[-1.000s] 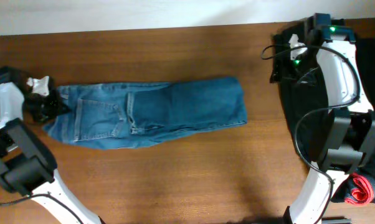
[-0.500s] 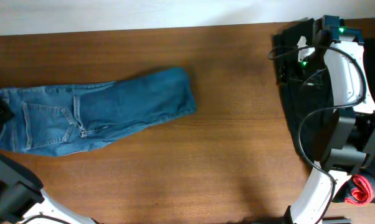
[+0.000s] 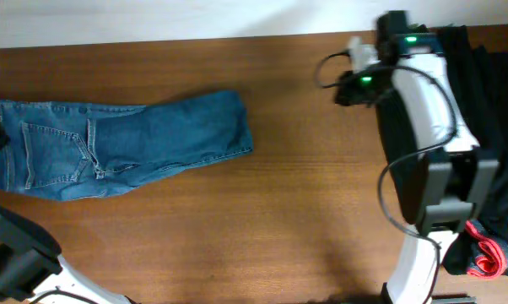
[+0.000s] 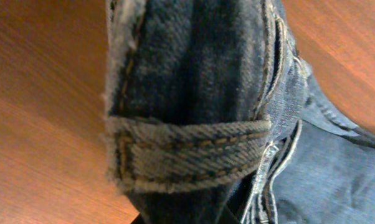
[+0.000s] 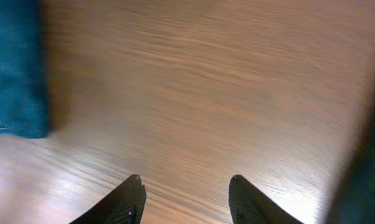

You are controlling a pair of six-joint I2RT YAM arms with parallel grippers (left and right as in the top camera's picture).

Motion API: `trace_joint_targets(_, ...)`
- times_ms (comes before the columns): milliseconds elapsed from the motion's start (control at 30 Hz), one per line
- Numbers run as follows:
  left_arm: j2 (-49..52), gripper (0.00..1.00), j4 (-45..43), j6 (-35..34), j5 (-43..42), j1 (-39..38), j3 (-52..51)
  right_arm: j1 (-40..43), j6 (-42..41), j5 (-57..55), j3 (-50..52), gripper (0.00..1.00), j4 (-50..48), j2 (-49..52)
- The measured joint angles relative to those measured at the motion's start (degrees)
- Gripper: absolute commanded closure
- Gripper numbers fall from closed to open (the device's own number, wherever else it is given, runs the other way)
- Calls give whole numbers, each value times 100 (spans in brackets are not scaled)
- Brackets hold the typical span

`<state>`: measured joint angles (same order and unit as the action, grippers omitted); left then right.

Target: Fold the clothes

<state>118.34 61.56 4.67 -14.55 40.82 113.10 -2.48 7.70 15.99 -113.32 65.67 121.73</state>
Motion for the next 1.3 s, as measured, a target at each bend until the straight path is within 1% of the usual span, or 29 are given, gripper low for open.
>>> trace_joint_targets(133, 0, 100, -2, -20, -273, -79, 0, -774, 2, 74, 0, 51, -385, 116)
trace_joint_targets(200, 0, 100, -7, -42, -544, -232, 0, -1134, -37, 79, 0, 51, -693, 299)
trace_joint_targets(300, 0, 100, -72, -70, -831, -514, 7, -1434, -197, -4, 0, 57, -1025, 625)
trace_joint_targets(400, -2, 100, -138, -109, -1038, -802, 74, -1589, -299, -31, 0, 60, -1292, 949)
trace_joint_targets(733, -9, 99, -350, -367, -1250, -1722, 586, -2041, -343, -142, 0, 59, -1392, 1530)
trace_joint_targets(1067, -28, 100, -352, -564, -1314, -2267, 671, -2087, -352, -188, -4, 60, -1390, 1602)
trace_joint_targets(1300, -50, 100, -393, -588, -1322, -2859, 671, -2299, -442, -334, -11, 60, -1366, 1602)
